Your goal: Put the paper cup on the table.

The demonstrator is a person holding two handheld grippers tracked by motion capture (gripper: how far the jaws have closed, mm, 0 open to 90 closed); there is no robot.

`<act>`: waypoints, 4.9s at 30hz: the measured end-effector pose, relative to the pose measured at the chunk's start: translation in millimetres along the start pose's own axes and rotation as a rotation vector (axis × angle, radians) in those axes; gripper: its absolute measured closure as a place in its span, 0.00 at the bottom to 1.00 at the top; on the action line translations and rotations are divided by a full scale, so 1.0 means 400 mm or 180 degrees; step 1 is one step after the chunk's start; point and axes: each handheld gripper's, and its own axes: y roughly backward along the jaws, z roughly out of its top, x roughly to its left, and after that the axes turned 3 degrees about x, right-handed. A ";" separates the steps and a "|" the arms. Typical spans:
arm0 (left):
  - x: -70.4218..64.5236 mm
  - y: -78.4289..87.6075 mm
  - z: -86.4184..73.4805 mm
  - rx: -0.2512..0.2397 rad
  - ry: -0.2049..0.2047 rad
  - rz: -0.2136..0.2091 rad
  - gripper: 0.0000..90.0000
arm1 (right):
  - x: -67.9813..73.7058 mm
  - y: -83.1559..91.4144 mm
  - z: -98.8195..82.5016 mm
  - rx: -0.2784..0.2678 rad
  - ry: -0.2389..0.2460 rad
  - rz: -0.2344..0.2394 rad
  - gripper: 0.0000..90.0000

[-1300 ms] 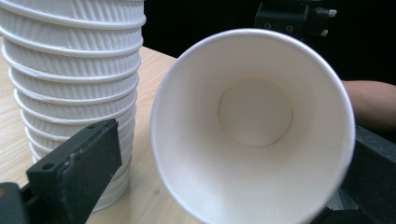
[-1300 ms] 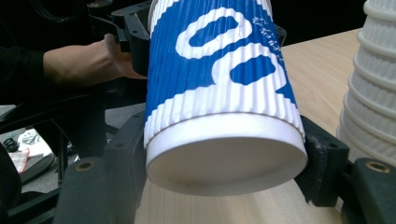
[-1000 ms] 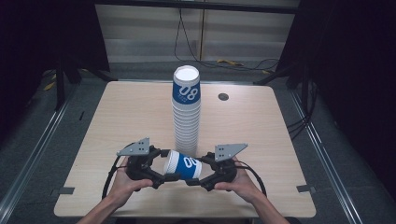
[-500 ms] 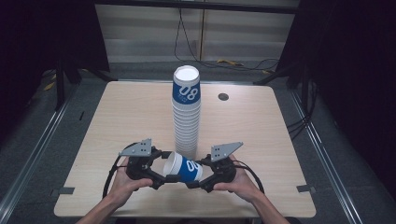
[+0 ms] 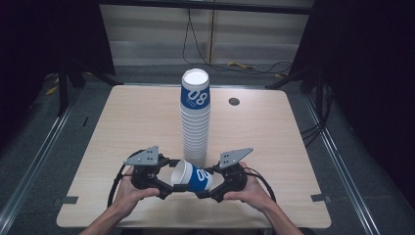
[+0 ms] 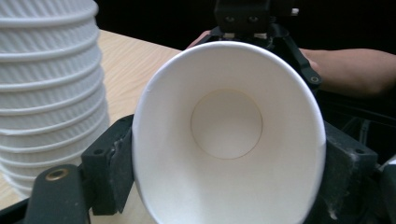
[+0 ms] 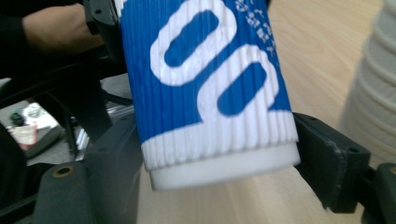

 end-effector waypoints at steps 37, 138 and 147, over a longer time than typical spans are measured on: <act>0.037 0.081 0.001 0.0358 0.0059 0.0392 0.21 | -0.021 0.094 -0.039 -0.0048 -0.0285 -0.0611 0.17; 0.335 0.043 0.041 0.1868 0.0476 0.2168 0.16 | -0.033 0.144 -0.054 -0.0167 -0.0406 -0.1222 0.17; 0.356 0.037 0.014 0.1750 0.0566 0.2129 0.16 | -0.030 0.146 -0.049 -0.0222 -0.0404 -0.1240 0.17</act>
